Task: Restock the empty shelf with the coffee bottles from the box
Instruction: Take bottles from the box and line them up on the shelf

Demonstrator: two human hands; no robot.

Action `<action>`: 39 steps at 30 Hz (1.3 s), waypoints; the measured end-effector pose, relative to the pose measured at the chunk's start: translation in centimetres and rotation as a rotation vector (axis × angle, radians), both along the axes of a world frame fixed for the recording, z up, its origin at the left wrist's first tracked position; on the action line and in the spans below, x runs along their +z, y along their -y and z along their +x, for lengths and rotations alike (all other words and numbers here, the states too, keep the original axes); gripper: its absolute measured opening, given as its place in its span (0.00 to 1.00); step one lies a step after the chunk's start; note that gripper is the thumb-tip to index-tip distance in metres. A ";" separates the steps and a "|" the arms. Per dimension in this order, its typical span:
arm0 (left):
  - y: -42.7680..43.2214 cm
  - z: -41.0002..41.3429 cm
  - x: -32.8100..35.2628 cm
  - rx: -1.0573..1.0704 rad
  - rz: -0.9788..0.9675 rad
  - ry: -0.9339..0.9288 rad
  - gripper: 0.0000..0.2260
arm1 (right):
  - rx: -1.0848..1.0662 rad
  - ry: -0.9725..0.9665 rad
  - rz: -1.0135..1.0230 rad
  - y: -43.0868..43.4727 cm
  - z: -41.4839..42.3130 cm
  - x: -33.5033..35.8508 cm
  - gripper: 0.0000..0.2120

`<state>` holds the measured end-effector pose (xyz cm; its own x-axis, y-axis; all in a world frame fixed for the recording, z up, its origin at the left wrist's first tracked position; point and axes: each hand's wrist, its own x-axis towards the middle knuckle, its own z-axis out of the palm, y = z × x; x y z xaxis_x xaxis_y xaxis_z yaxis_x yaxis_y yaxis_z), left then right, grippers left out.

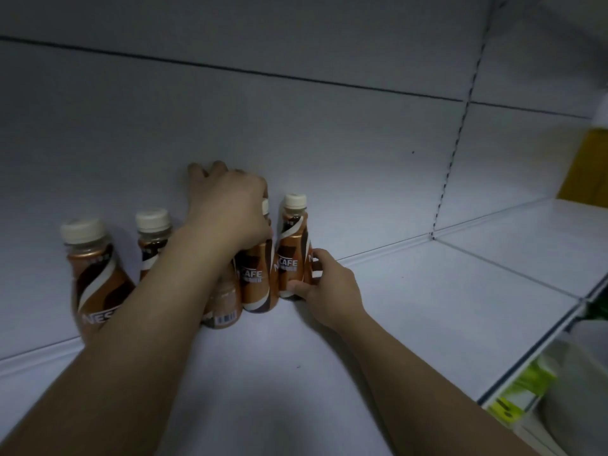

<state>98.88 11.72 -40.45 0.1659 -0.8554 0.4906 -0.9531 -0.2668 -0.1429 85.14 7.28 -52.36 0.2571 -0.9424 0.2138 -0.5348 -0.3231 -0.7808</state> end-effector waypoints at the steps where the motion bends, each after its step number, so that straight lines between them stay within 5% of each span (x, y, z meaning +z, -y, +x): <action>1: -0.2 -0.2 0.0 0.002 0.000 0.010 0.19 | 0.001 -0.023 0.002 -0.3 0.0 0.2 0.25; 4: -1.2 -1.0 -0.3 -0.012 0.016 -0.009 0.21 | -0.005 -0.119 0.026 -1.4 -0.3 0.6 0.26; 10: -4.1 -2.1 -0.8 -0.117 -0.075 -0.086 0.28 | -0.101 -0.236 -0.102 -2.9 -2.9 3.1 0.50; 24: -6.3 -20.6 -2.0 -0.745 0.073 -0.208 0.26 | -0.451 -0.405 -0.291 -10.3 -23.2 5.6 0.42; 30: -9.7 -32.8 -6.9 -1.028 0.244 -0.229 0.27 | -0.672 -0.458 -0.129 -18.0 -35.3 1.8 0.43; 39: -12.9 -45.1 -17.1 -1.174 0.551 -0.266 0.29 | -0.927 -0.422 0.229 -27.4 -46.0 -8.6 0.37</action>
<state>53.78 24.64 -57.51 -0.7685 -0.6317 0.1024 -0.5923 0.7627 0.2596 39.18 34.69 -60.98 -0.5752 -0.8153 0.0656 -0.7412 0.4856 -0.4636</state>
